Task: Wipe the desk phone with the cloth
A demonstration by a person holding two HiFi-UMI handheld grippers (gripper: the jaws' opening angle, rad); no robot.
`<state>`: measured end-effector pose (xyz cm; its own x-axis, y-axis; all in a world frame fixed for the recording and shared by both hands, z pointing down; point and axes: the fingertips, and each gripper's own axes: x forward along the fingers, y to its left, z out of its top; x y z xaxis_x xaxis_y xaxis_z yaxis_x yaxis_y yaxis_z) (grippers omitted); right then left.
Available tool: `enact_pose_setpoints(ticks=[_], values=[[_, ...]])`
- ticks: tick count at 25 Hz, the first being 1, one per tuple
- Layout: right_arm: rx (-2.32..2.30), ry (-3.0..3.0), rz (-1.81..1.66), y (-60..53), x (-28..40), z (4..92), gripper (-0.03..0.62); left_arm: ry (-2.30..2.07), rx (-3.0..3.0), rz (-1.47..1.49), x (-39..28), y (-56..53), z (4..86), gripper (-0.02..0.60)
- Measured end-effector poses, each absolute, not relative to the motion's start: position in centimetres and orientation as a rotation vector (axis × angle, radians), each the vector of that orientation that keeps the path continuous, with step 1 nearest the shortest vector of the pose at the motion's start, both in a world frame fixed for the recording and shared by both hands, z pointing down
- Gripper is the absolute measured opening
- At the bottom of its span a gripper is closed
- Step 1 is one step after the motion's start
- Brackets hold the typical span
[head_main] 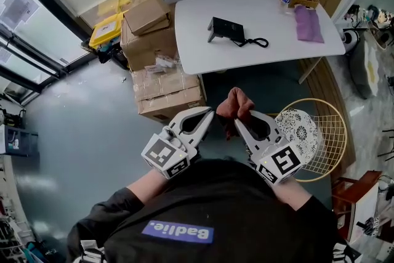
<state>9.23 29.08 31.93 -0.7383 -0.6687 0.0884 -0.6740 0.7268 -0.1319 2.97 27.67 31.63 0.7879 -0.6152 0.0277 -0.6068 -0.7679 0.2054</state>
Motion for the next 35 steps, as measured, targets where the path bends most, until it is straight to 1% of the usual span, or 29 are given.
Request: enact_pose_setpoints(ticks=[7, 13, 18, 29, 35], values=[[1.085, -2.893, 0.253, 27.9, 10.4, 32.9, 0.069, -0.986, 2.763, -0.052, 4.1, 26.9, 32.4, 0.006], [1.065, -2.875, 0.264, 25.2, 10.2, 33.7, 0.069, -0.99, 2.757, -0.081, 3.4, 23.6, 32.5, 0.006], [1.097, -2.825, 0.252, 20.8, 9.4, 34.1, 0.069, -0.941, 2.774, -0.113, 2.5, 18.7, 32.6, 0.006], [1.206, -2.723, 0.273, 7.1, 5.4, 33.9, 0.069, -0.731, 2.845, -0.121, -0.5, 4.3, 32.0, 0.006], [1.254, -2.702, 0.29, 1.4, 4.5, 34.1, 0.069, -0.69, 2.831, -0.107, -1.1, -1.1, 32.6, 0.006]])
